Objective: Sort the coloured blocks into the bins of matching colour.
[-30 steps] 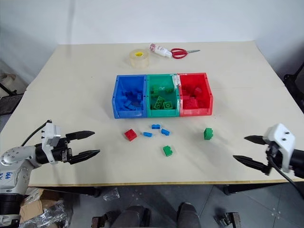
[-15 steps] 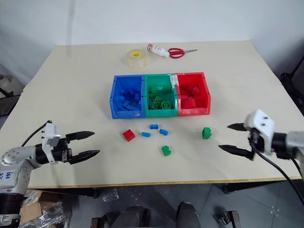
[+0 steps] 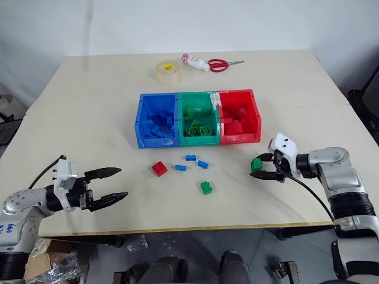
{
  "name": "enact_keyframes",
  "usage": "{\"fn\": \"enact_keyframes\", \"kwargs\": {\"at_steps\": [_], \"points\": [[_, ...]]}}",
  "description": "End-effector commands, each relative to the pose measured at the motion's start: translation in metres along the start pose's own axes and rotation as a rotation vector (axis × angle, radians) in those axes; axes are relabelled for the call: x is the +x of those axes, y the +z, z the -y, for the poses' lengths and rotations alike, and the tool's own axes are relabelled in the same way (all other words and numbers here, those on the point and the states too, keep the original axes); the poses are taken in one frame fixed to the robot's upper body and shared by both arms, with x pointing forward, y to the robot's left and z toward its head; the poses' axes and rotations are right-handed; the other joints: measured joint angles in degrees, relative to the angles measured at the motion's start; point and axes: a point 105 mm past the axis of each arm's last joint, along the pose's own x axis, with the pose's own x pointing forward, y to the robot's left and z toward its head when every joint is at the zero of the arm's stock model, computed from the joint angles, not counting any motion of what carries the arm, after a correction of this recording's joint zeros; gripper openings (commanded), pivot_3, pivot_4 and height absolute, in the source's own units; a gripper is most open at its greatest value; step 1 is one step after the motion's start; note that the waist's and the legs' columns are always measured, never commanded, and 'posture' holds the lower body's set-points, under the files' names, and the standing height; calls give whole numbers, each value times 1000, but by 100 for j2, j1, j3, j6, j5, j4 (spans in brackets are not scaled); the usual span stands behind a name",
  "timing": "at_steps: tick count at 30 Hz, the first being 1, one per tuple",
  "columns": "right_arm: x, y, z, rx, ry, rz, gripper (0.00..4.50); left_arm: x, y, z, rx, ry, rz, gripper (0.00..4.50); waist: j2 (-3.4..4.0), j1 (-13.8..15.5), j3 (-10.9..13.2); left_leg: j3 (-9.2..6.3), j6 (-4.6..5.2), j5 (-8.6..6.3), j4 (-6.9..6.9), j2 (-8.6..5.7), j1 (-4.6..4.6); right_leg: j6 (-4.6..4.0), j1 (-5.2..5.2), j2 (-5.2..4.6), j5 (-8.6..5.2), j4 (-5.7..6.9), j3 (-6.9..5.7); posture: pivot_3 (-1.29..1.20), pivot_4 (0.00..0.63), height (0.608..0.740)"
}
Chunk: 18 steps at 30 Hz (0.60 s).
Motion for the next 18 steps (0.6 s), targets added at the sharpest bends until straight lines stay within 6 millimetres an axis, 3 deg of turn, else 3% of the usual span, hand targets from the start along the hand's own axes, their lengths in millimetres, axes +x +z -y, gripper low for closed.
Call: {"fn": "enact_keyframes", "kwargs": {"at_steps": [1, 3, 6, 12, 18], "points": [[-3, 13, 4, -27, -31, 56, 2152, -1, 8, 1, 22, 7, 34, 4500, 0, -1, 0, 0, 0, 0, 0, 0, 0, 0, 0, 0, 0, 1, 0, 0, 150, 740], [-5, 17, 2, -42, -38, 80, 1567, 1, 8, 1, 22, 6, 37, 4500, 1, 3, 0, 0, 0, 0, 0, 0, 0, 0, 0, 0, 0, 1, 0, 0, 150, 740], [-8, 29, -1, -73, -51, 114, 1567, 3, 8, -1, 23, 7, 41, 4500, 2, 3, 1, 0, 0, 0, 0, -1, 0, 0, -2, 0, 0, 3, 0, 0, 150, 740], [-5, 104, 6, -184, -135, 309, 1567, 6, 10, -5, 27, 5, 49, 4500, 8, -38, 5, 7, -2, -1, 1, 1, 0, 0, -9, 1, 0, 6, 4, 0, 150, 740], [38, 157, 18, -226, -167, 404, 1567, 14, 16, -14, 67, 20, 81, 4500, 7, -100, 5, 7, -6, -2, -3, 1, -1, -1, -25, 2, -1, 32, 3, 0, 150, 740]]}}
